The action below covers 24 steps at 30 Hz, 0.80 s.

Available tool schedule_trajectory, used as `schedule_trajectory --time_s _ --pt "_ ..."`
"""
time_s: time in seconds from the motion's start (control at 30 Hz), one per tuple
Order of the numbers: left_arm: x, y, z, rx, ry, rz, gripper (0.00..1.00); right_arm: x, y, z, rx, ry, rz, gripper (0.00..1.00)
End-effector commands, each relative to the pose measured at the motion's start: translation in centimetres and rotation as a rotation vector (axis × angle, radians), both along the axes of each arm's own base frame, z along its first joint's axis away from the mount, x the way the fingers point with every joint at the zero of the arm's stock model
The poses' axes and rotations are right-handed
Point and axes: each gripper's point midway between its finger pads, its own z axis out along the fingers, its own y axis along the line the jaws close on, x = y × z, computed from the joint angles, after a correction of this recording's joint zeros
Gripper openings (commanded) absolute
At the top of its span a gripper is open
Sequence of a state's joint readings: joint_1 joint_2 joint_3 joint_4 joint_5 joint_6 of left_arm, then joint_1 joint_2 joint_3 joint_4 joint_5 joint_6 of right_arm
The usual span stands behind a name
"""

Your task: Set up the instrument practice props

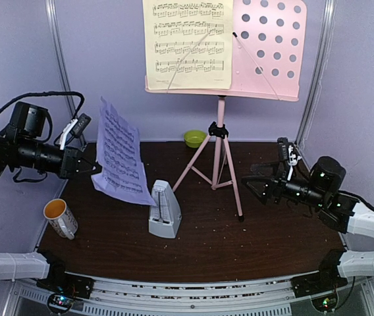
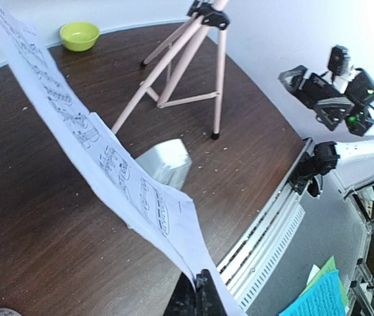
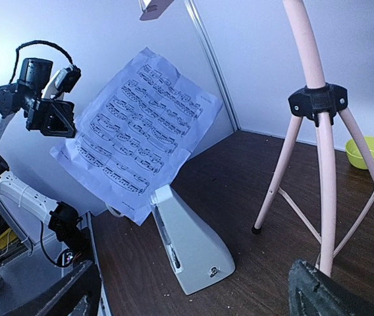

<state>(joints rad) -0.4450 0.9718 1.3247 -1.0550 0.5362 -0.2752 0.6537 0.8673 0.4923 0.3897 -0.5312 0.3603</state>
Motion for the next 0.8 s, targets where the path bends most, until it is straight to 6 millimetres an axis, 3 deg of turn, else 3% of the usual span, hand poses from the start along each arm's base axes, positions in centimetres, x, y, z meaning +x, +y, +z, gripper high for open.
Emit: schedule_trajectory --time_s 0.0,0.2,0.4,0.77 --pt "-3.5 -1.1 3.7 -0.098 -0.113 -0.144 0.00 -0.6 0.0 1.8 -0.001 -0.062 0.006 1.00" --pt "-6.7 -2.6 5.7 -0.200 -0.239 -0.313 0.00 -0.7 0.2 2.2 0.008 -0.060 0.016 1.00" --pt "-8.6 -3.2 6.0 -0.249 -0.300 -0.421 0.00 -0.9 0.4 3.2 0.025 -0.075 0.024 1.00" --pt "-9.9 -4.1 5.6 -0.259 -0.316 -0.497 0.00 -1.2 0.8 4.8 0.038 -0.108 0.046 1.00"
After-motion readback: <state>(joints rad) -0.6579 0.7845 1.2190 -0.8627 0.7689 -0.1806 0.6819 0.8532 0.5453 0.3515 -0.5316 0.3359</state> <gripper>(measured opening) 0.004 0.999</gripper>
